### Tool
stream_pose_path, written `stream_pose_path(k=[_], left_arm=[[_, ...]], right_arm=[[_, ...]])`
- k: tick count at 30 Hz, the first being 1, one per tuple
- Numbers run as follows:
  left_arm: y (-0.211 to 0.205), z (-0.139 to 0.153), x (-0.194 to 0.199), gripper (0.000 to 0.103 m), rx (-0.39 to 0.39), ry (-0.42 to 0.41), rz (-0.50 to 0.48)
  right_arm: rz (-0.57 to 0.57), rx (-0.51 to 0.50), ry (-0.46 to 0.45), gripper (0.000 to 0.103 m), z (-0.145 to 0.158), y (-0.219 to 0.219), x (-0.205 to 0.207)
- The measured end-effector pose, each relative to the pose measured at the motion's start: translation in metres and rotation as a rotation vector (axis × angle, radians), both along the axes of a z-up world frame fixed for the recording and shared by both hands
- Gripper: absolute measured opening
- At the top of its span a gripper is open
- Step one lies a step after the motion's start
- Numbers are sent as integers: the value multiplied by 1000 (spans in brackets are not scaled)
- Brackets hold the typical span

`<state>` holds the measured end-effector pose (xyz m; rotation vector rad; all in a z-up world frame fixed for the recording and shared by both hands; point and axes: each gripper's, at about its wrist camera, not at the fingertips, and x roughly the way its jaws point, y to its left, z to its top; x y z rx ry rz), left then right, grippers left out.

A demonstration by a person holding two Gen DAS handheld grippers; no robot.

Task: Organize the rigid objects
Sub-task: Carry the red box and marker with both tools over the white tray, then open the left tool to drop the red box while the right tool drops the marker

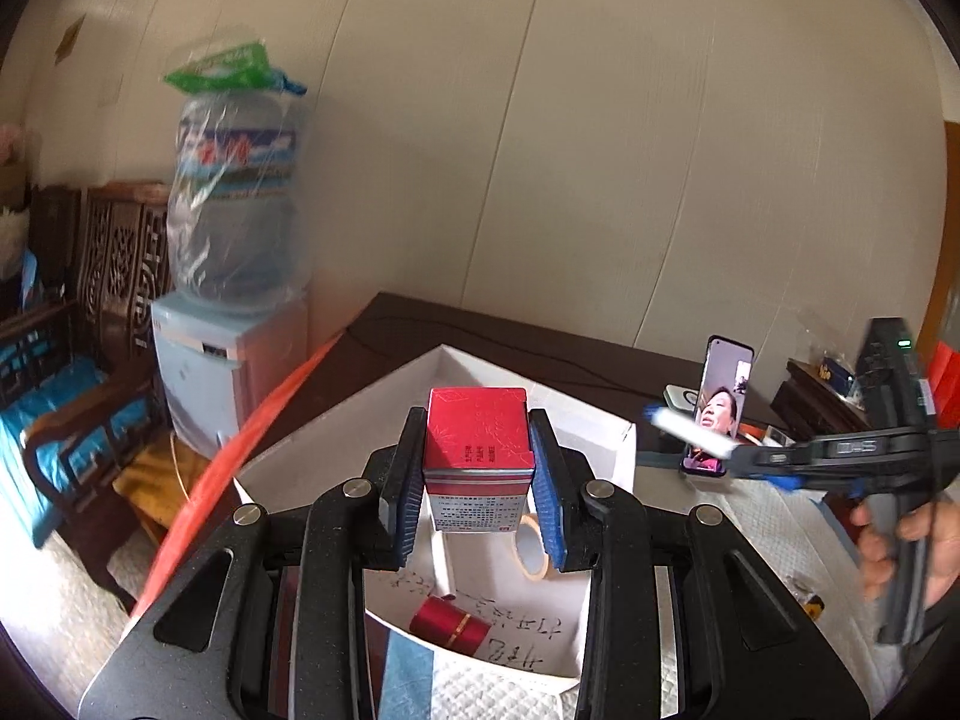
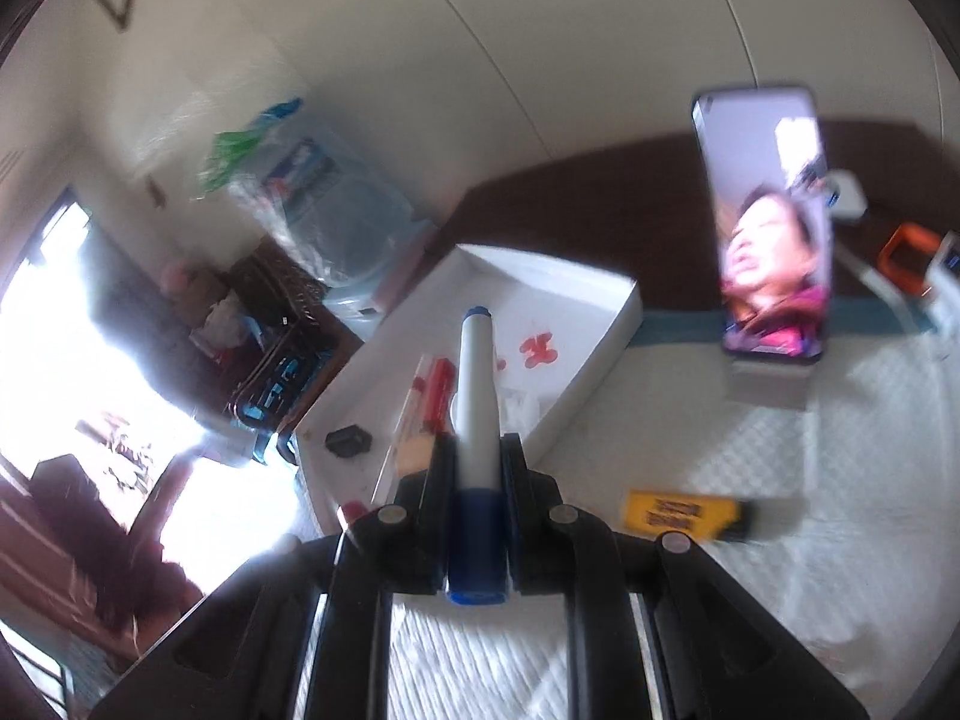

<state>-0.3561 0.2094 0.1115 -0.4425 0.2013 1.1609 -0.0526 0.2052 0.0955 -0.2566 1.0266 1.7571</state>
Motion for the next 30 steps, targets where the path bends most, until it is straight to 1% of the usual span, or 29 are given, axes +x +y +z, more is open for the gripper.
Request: stream_pose_path(k=[5, 9, 11, 13, 15, 18, 19, 20, 21, 22, 23, 24, 25, 26, 30], left_arm=[[18, -18, -1, 31, -59, -8, 20], [30, -28, 1, 31, -87, -28, 22], [38, -32, 5, 31, -92, -32, 19], [47, -34, 10, 31, -102, -26, 20], [56, -38, 15, 32, -118, -17, 22], [65, -46, 18, 32, -156, -5, 53], [66, -49, 17, 34, -163, -6, 70], [65, -50, 15, 39, -161, -11, 81], [64, -51, 13, 62, -159, -17, 93], [63, -51, 10, 90, -154, -25, 108], [61, -49, 6, 100, -139, -34, 129], [58, -47, 3, 103, -120, -40, 145], [54, -44, 0, 103, -99, -42, 160], [50, -41, -2, 103, -89, -35, 180], [36, -31, -6, 103, -56, -22, 212]], right_arm=[[-59, -76, -2, 13, -30, 37, -24], [-99, -129, 8, 12, -48, 54, -30], [-121, -131, -26, 12, -53, 65, -33], [-128, -125, -37, 12, -54, 69, -33], [-130, -136, -31, 13, -58, 77, -34], [-107, -121, -23, 14, -60, 82, -36], [-106, -117, -15, 15, -60, 81, -35], [-105, -113, -2, 27, -60, 80, -34], [-107, -110, 17, 37, -60, 78, -32], [-101, -89, 43, 44, -59, 76, -31], [-98, -69, 52, 65, -56, 72, -30], [-103, -50, 44, 76, -51, 67, -30], [-99, -24, 45, 83, -46, 61, -31], [-96, -4, 36, 85, -40, 56, -32], [-56, 102, 36, 86, -13, 23, -33]])
